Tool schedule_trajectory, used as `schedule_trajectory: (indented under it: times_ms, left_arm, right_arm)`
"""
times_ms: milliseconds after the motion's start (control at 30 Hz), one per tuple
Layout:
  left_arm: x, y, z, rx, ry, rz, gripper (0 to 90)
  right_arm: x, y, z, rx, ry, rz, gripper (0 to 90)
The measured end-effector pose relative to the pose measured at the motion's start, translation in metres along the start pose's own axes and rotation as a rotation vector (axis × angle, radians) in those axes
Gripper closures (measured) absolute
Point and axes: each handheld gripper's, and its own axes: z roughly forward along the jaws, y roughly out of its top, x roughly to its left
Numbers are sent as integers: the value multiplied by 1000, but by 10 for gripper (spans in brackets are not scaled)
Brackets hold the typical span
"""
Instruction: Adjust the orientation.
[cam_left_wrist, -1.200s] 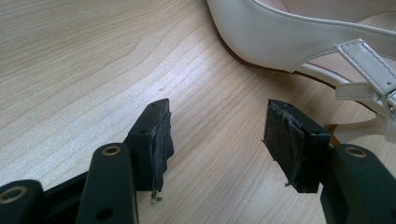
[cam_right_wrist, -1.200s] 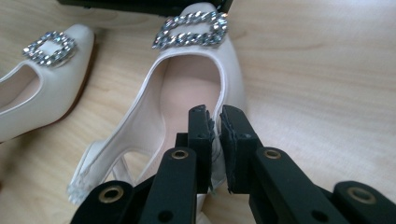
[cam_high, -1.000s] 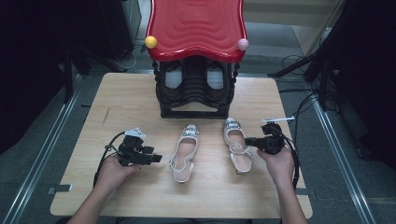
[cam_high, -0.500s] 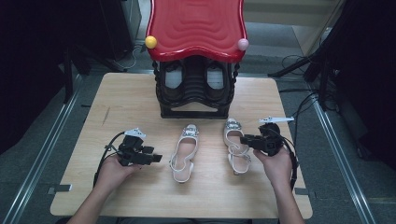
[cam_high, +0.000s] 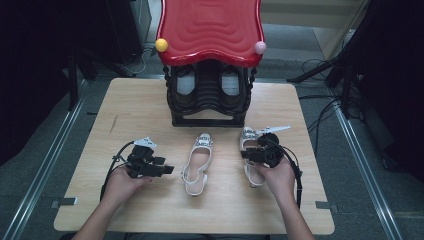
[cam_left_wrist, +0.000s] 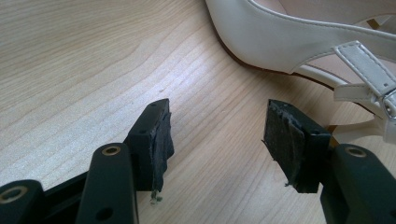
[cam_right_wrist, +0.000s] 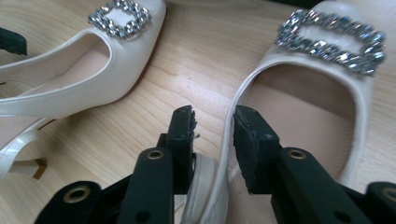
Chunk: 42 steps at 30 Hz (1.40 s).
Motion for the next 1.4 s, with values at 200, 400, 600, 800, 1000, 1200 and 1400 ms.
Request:
schedule_trajectory:
  times_ms: [200,400,600,800,1000,1200,1400]
  left_arm:
    - [-1,0,1,0,-3,3,417]
    - [-1,0,0,-5,-5,1,416]
    - [-1,0,1,-4,-6,5,416]
    - [-2,0,0,-6,-4,8,416]
    - [-2,1,1,-7,-6,7,417]
    - [-3,1,1,-6,-9,14,416]
    - [-6,2,2,-8,-4,19,423]
  right_arm:
    - [1,0,9,32,-29,-10,790]
    - [1,3,2,41,-33,28,799]
    - [19,5,-2,45,16,11,799]
    - [42,8,6,63,51,-44,799]
    - [58,9,16,73,75,-72,798]
    - [71,9,27,76,102,-96,796]
    - [70,6,33,61,132,-104,739]
